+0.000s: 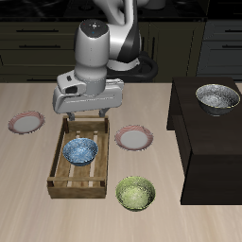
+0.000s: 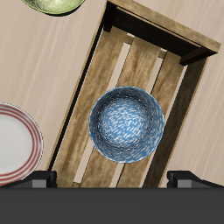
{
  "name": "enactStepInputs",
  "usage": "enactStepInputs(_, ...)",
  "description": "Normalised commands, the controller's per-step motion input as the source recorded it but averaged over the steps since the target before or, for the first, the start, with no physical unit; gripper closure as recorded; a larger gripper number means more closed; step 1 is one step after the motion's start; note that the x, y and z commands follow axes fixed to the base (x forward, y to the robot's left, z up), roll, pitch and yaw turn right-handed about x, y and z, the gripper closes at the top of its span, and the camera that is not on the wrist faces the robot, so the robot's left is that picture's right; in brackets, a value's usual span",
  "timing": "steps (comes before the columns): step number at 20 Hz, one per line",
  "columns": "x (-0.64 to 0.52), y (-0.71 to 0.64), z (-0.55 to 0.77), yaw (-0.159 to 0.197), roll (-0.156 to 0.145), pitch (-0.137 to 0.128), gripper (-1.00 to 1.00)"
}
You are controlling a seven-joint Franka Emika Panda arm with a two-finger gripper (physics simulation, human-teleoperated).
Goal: Place the blue bowl onto the plate that is in the center of the table
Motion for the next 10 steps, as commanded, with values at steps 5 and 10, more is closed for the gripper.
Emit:
enactStepInputs(5,-0.03,-0.01,-0.2,0.08,0.003,0.006,-1.0)
enactStepInputs(10,0.03,-0.05,-0.17,0.031,-0.007,0.012,-1.0)
